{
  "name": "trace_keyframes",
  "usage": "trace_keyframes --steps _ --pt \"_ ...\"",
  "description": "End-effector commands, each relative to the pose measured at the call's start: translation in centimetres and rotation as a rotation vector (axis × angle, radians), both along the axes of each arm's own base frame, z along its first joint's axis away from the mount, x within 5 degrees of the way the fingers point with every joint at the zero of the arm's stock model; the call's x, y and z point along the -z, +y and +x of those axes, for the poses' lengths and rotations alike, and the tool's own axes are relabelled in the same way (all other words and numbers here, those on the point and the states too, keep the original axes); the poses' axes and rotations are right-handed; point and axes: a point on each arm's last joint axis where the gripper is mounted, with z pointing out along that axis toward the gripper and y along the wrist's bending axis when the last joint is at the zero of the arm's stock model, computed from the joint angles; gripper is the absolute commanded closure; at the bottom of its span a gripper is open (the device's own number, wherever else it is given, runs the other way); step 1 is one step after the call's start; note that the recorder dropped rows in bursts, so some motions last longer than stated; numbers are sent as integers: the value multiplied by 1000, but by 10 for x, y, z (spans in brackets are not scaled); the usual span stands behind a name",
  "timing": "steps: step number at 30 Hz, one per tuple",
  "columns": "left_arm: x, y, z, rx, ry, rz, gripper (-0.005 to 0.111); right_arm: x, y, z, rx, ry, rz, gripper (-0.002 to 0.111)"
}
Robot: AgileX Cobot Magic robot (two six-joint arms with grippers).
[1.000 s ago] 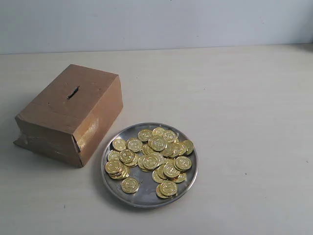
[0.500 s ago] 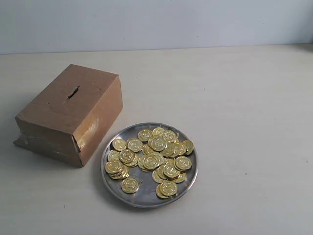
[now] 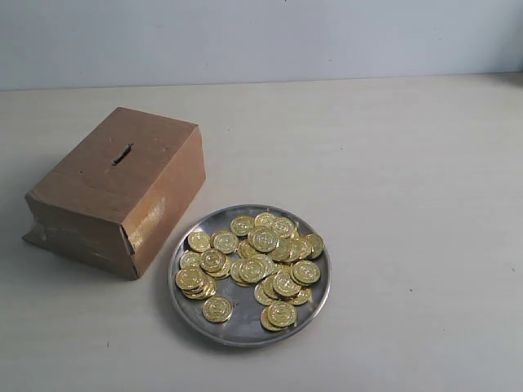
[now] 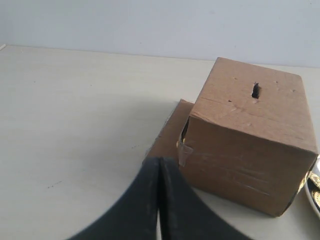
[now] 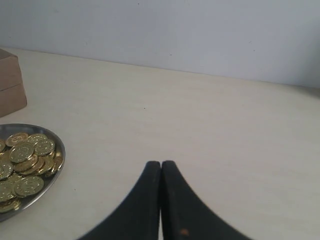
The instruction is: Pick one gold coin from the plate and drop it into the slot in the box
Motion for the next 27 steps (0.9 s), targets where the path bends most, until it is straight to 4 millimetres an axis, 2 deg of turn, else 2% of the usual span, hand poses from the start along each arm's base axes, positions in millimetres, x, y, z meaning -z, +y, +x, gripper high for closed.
trace_keyframes --steps 1,5,7,8,15,16,20,22,27 --pt "-1 0 0 4 -15 5 107 -1 0 0 5 -24 14 108" --pt "-1 0 0 4 -15 5 107 -7 0 2 13 -85 79 108" --pt "-1 0 0 4 -15 5 107 -13 2 2 22 -132 224 108" --pt "-1 0 0 4 -15 5 107 -18 2 2 33 -176 350 108" --pt "-1 0 0 4 -15 5 107 -24 0 3 44 -234 390 108" --pt "-1 0 0 4 -15 5 107 -24 0 3 49 -228 443 108" --pt "-1 0 0 4 -15 5 107 -26 0 3 86 -192 855 108" --pt "-1 0 0 4 -15 5 107 -32 -3 2 92 -275 825 108" --pt "-1 0 0 4 -15 5 107 -31 -3 2 85 -270 750 108"
